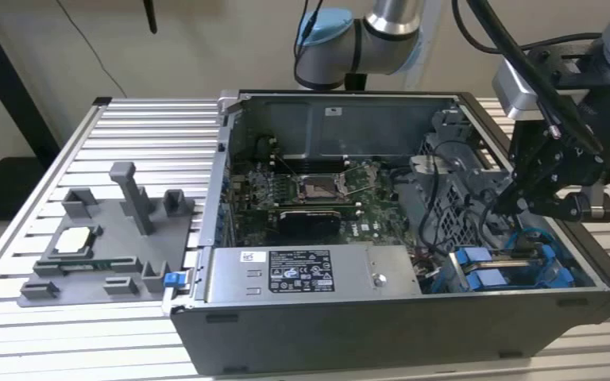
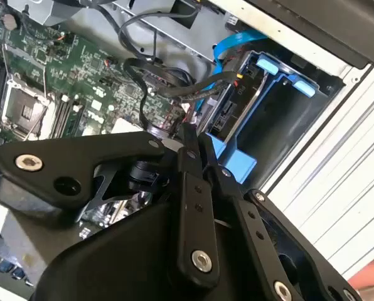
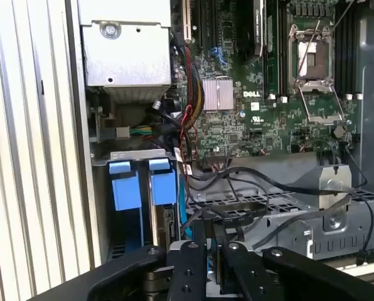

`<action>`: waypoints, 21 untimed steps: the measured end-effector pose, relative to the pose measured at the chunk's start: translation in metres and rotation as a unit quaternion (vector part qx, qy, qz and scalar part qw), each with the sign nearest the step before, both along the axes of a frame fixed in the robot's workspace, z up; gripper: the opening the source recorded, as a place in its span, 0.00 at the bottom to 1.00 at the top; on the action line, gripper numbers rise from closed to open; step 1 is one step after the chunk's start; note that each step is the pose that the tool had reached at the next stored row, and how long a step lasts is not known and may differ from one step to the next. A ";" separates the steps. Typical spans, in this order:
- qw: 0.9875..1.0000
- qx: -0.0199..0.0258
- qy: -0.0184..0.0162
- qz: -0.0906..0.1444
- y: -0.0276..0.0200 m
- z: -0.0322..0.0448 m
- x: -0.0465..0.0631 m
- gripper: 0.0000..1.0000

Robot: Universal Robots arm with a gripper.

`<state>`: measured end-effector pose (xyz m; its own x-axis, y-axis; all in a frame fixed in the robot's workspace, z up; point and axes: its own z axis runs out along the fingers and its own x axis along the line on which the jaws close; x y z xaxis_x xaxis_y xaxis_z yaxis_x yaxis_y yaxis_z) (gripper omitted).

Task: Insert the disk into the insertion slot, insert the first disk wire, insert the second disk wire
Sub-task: 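Insert the second disk wire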

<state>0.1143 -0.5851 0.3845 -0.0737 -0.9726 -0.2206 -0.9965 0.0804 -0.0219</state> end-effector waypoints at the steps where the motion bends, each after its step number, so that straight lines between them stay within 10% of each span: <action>1: 1.000 -0.001 0.000 0.001 0.0000 -0.0001 0.000 0.00; 6: 1.000 -0.009 0.000 0.010 0.0000 -0.0015 -0.002 0.00; 15: 0.998 -0.053 -0.005 0.020 0.0000 -0.0040 -0.002 0.00; 21: 0.998 -0.056 -0.005 0.023 0.0001 -0.0145 0.007 0.00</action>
